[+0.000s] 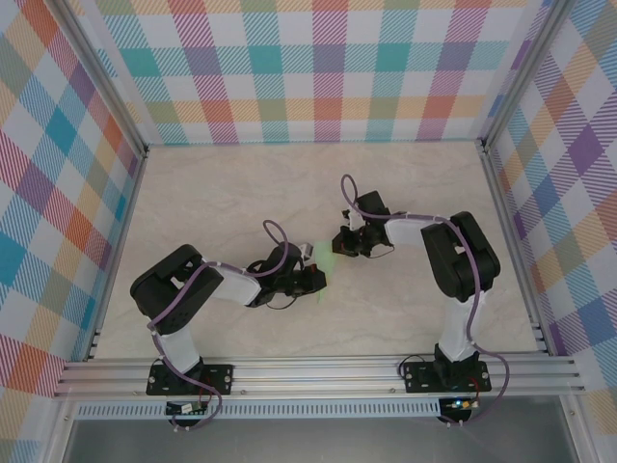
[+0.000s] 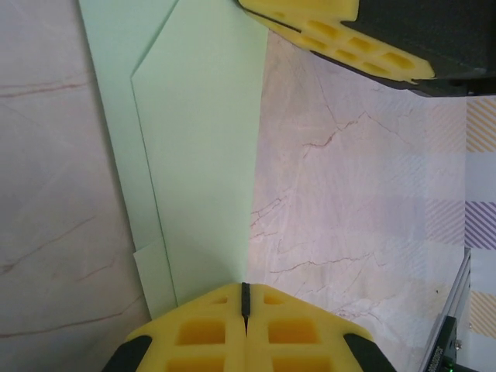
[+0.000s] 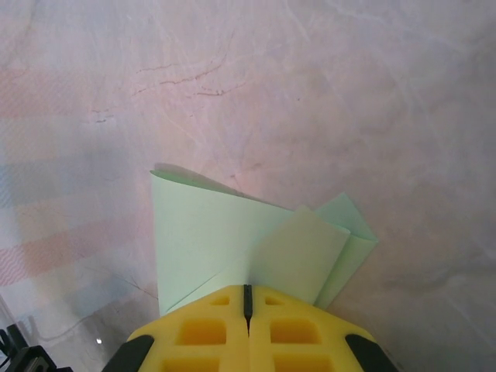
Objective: Fold a paper plane with a square sheet of paper (fold left side to right side)
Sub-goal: Fold the wing for the fifth time at the center of the table.
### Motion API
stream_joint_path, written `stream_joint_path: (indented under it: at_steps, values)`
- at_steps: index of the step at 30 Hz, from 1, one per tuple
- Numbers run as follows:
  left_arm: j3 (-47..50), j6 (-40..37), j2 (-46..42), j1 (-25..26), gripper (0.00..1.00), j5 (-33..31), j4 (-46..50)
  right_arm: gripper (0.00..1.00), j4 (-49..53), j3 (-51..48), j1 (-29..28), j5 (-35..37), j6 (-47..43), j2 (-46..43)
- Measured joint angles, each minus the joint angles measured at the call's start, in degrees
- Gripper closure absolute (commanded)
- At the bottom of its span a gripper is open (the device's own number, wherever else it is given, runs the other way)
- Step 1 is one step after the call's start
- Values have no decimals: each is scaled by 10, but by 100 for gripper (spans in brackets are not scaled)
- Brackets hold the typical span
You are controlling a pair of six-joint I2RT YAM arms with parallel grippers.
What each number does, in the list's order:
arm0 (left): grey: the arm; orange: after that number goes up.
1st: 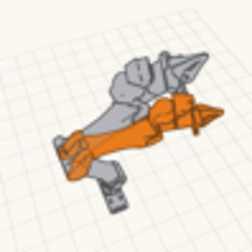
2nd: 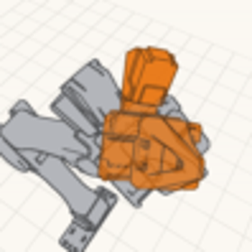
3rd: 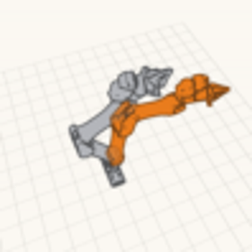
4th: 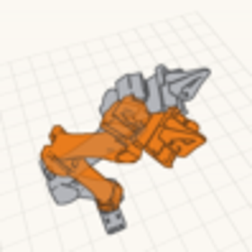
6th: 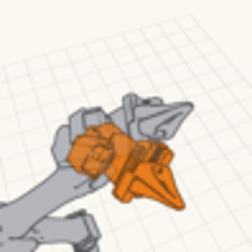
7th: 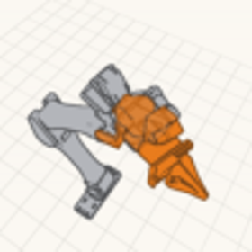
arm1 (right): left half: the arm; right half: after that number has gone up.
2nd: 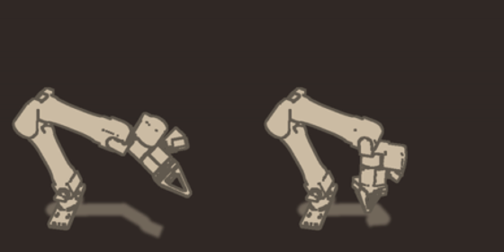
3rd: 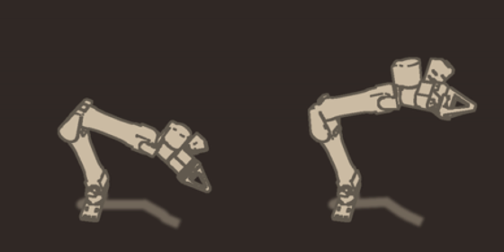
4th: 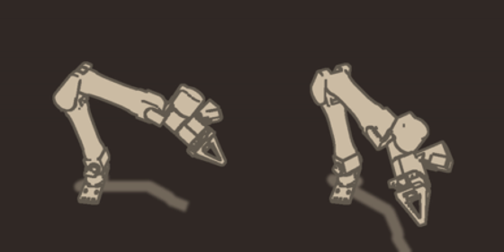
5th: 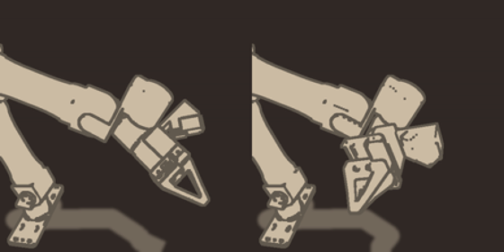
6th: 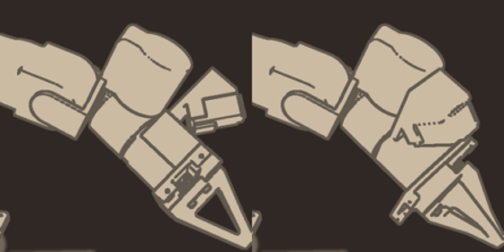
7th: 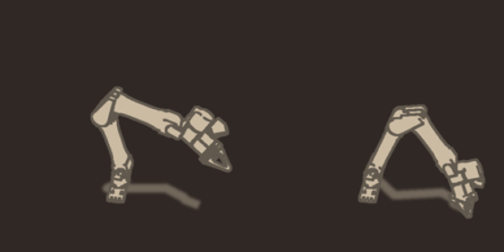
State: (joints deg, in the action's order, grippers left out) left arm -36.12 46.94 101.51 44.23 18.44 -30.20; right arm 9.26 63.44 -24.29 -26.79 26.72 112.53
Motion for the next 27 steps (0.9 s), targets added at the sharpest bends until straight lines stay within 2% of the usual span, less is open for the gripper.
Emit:
stream_joint_path:
  at_steps: [7, 15, 21, 24, 27]
  values:
    - [3, 0, -3, 0, 100, -10, 0, 100, 43, 67, 29, -12, -12, 41]
    - [3, 2, -7, 0, 100, -10, 7, 100, 48, 111, 71, 24, -24, 60]
    - [3, 2, -11, 2, 100, -10, 17, 100, 38, 47, 72, 44, -23, -29]
    - [-1, 2, -11, 2, 100, -10, 24, 100, 26, 13, 42, 36, -17, -88]
    - [-4, 2, -12, 2, 100, -10, 31, 100, -2, -15, -1, 20, 0, -110]
